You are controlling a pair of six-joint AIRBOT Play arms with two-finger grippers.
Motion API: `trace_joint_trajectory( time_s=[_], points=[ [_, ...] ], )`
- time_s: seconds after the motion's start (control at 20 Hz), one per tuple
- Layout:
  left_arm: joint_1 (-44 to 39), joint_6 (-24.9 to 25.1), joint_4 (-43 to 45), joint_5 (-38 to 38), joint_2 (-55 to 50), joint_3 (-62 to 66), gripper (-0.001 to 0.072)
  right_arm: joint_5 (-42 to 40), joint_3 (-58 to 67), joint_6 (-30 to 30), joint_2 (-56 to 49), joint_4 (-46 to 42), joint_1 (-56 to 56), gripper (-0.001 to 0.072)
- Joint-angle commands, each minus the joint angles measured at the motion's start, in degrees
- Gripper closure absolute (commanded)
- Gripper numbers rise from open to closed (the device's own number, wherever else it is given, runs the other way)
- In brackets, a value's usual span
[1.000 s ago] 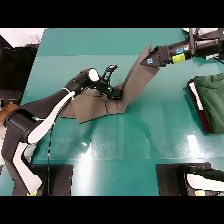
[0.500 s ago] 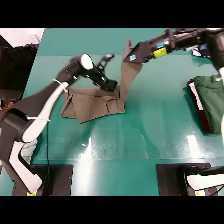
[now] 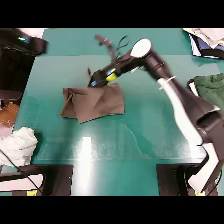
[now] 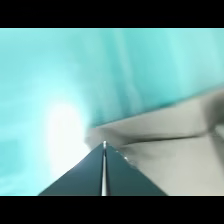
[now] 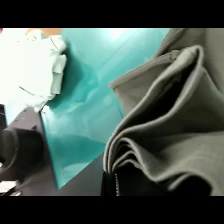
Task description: Fold the shirts.
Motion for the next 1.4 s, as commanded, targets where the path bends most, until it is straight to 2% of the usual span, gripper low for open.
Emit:
trace_joint_trajectory(
  time_s=[0.0, 0.05, 0.1, 0.2, 0.3, 0.4, 0.5, 0.7, 0.75, 0.8, 0.85, 1.0, 1.1, 1.25, 1.35],
  points=[
    [5.3, 0.0, 2.4, -1.0, 5.7, 0.1, 0.0685, -11.0, 0.3, -6.0, -6.2, 1.2, 6.8, 0.052],
    [5.4, 0.0, 2.5, -1.2, 5.8, 0.1, 0.0684, -14.8, 0.3, -8.7, -7.1, 2.4, 8.3, 0.0244],
    [5.4, 0.0, 2.4, -1.4, 5.8, 0.1, 0.0684, -17.9, 0.3, -10.1, -7.2, 3.5, 9.4, 0.0105],
    [5.4, 0.0, 1.1, -1.4, 5.8, -0.3, 0.0684, -19.1, 0.2, -10.5, -5.6, 2.2, 9.2, 0.0113],
    [5.4, 0.0, 1.0, -2.0, 5.8, -0.5, 0.0684, -14.1, -0.4, -6.9, -2.8, -1.9, 6.3, 0.017],
    [5.4, 0.0, 0.8, -2.4, 5.6, -0.7, 0.0684, -8.0, -3.4, -4.6, 0.8, -7.7, 2.1, 0.0177],
    [5.4, 0.0, -2.0, -2.2, 5.5, -2.8, 0.0684, -4.6, -8.8, -2.7, 4.4, -11.9, -2.9, 0.0178],
    [5.4, 0.0, -8.2, 1.3, 5.4, -11.6, 0.0684, -2.6, -23.3, -0.4, 10.4, -11.9, -13.7, 0.0175],
    [5.2, 0.0, -9.1, 2.1, 5.4, -13.6, 0.0684, -2.6, -26.9, -0.4, 11.2, -11.4, -16.1, 0.0171],
    [5.2, 0.0, -9.6, 2.8, 5.4, -15.4, 0.0684, -2.6, -30.1, -0.4, 11.5, -10.2, -18.0, 0.0058],
    [5.2, 0.0, -10.7, 3.4, 5.4, -16.7, 0.0684, -2.5, -32.8, -0.4, 11.4, -8.2, -19.5, -0.0008],
    [5.2, 0.0, -11.8, 4.8, 5.4, -18.4, 0.0684, -7.0, -39.7, -0.8, 11.4, -2.7, -21.2, 0.0014],
    [5.2, 0.1, -12.4, 6.0, 5.4, -18.4, 0.0684, -11.1, -42.1, -3.1, 11.2, 0.5, -20.2, 0.0015],
    [5.2, 0.1, -12.5, 6.2, 5.4, -18.4, 0.0684, -15.6, -42.1, -4.0, 9.5, 3.6, -17.1, 0.0015],
    [5.2, 0.1, -12.5, 6.2, 5.4, -18.4, 0.0684, -15.0, -39.3, -4.0, 6.2, 6.1, -14.9, 0.0038]
  ],
)
